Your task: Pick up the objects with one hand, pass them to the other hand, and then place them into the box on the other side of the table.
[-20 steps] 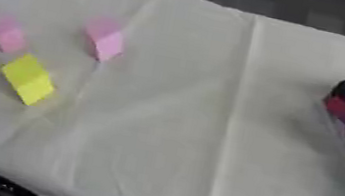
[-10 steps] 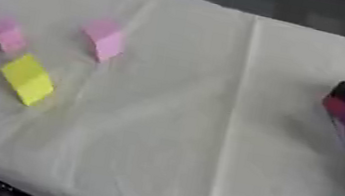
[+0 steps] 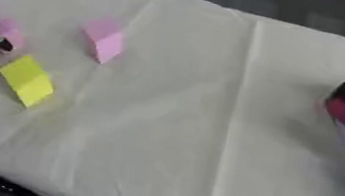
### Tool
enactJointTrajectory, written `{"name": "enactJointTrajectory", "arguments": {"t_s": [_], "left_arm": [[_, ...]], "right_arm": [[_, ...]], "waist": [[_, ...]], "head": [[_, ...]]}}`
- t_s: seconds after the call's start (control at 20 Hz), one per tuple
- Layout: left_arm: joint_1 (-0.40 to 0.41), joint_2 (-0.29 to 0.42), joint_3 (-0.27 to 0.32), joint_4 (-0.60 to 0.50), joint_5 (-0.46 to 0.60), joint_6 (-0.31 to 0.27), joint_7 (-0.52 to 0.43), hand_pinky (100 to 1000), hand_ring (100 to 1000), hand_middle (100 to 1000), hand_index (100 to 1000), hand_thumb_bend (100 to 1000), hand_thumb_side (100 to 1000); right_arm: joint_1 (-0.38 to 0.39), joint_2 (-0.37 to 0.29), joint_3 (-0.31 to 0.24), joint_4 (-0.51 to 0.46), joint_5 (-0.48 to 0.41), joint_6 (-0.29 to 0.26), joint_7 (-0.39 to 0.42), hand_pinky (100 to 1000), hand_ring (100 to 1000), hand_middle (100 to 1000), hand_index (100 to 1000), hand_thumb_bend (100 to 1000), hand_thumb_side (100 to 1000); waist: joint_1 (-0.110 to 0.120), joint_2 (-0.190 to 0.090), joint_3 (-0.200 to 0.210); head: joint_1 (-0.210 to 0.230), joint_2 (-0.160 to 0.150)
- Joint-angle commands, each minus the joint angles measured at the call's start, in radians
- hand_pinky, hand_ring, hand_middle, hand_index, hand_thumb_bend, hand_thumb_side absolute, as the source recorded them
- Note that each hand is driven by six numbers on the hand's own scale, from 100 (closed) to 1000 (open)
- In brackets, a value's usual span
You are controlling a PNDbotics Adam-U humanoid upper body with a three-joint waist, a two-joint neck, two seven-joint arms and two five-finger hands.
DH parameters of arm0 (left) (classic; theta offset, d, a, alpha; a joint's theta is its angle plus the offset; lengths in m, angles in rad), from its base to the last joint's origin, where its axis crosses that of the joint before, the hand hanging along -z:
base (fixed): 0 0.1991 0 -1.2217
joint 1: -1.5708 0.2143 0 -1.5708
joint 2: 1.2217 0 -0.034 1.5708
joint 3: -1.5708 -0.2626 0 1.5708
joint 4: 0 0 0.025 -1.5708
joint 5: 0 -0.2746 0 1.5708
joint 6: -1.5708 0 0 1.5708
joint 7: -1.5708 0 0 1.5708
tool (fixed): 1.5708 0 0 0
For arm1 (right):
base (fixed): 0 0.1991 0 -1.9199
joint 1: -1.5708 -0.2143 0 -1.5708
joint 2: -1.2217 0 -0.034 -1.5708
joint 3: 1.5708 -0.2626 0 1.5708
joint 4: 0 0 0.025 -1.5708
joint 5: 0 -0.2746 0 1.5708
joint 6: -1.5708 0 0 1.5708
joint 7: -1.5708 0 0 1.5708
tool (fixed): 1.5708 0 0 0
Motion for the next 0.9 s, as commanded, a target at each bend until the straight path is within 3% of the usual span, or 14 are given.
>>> {"name": "enactJointTrajectory", "arguments": {"t_s": [0.05, 0.65, 0.9], "left_arm": [[-0.024, 0.021, 0.011, 0.001, -0.016, 0.0, 0.011, 962, 868, 820, 800, 761, 241], [-0.035, -0.002, 0.015, 0.031, -0.04, 0.016, 0.027, 948, 854, 788, 672, 524, 102], [-0.034, -0.006, 0.014, 0.037, -0.06, 0.018, 0.019, 940, 846, 758, 612, 416, 100]], "right_arm": [[-0.015, -0.015, -0.002, -0.013, 0.006, 0.0, 0.004, 797, 671, 904, 884, 410, 183], [-0.015, -0.011, 0.003, -0.014, 0.009, 0.001, 0.008, 799, 670, 904, 883, 407, 184], [-0.014, -0.009, 0.003, -0.013, 0.009, 0.003, 0.009, 799, 670, 904, 883, 405, 186]], "waist": [[-0.011, 0.001, -0.002], [-0.015, 0.005, -0.009], [-0.014, 0.005, -0.01]], "head": [[0.003, -0.009], [0.004, -0.015], [0.008, -0.017]]}}
